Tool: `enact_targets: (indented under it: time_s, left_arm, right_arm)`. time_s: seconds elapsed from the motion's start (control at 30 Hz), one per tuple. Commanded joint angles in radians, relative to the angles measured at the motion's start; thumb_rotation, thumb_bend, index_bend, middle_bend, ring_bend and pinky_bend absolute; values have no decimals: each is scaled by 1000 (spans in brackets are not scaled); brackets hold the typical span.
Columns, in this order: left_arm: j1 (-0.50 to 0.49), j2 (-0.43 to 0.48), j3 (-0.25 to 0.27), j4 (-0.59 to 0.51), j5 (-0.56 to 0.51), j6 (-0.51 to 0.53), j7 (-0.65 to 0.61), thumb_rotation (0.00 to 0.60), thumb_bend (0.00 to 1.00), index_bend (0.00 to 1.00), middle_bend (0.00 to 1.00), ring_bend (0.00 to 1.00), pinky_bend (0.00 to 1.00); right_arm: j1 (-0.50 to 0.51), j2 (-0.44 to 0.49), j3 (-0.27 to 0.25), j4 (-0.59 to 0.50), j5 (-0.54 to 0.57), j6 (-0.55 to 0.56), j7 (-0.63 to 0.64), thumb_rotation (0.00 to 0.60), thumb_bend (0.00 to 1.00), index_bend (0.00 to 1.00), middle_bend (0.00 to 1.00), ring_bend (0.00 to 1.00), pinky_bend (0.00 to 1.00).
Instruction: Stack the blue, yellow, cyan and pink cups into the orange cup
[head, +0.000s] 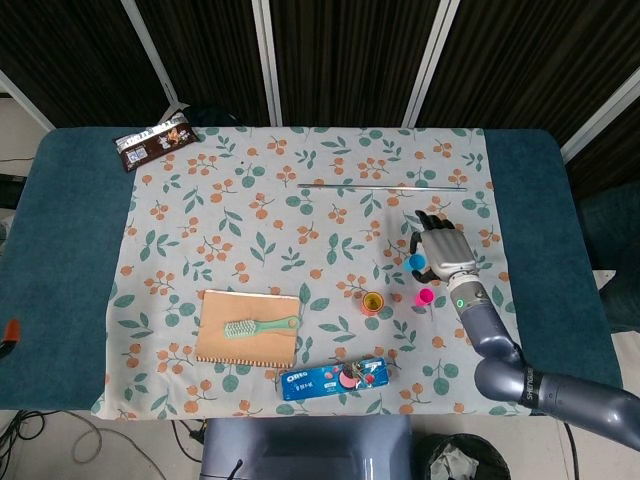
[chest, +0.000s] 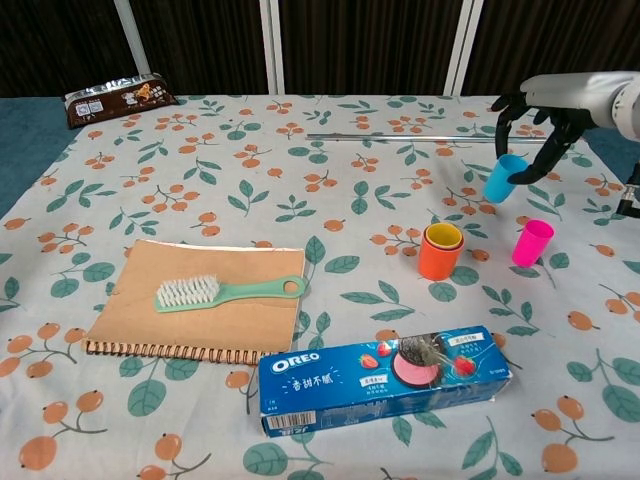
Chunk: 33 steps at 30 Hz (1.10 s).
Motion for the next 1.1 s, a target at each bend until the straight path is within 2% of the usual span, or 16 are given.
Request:
enact_targets:
  time_s: [0.03, 0.23, 0.37, 0.7, 1.1]
  left_arm:
    - [1, 0, 0, -1, 2, 2, 0, 600, 349, 133, 30, 0, 97]
    - [1, 1, 1, -3, 3, 2, -3, 600, 349, 133, 29, 0, 98]
    - [1, 1, 1, -3, 4, 2, -5, 600, 348, 133, 29, 0, 98]
    - [1, 5, -1, -4, 4, 2, -12, 600, 349, 133, 29, 0, 98]
    - [0, 5, -2, -3, 4, 2, -14, 600, 349, 133, 29, 0, 98]
  right_arm:
    - [12, 110, -9, -175, -2, 19, -60, 600, 391, 513, 0, 90, 148]
    - [9, 138, -31, -311, -44, 75, -95, 600, 392, 513, 0, 90, 148]
    - [7, 116, -40, -342, -66, 115, -105, 600, 392, 513, 0, 90, 148]
    - [32, 20, -51, -315, -58, 170, -149, 600, 392, 513, 0, 90, 148]
    - [46, -19, -57, -281, -22, 178, -162, 600, 392, 513, 0, 90, 148]
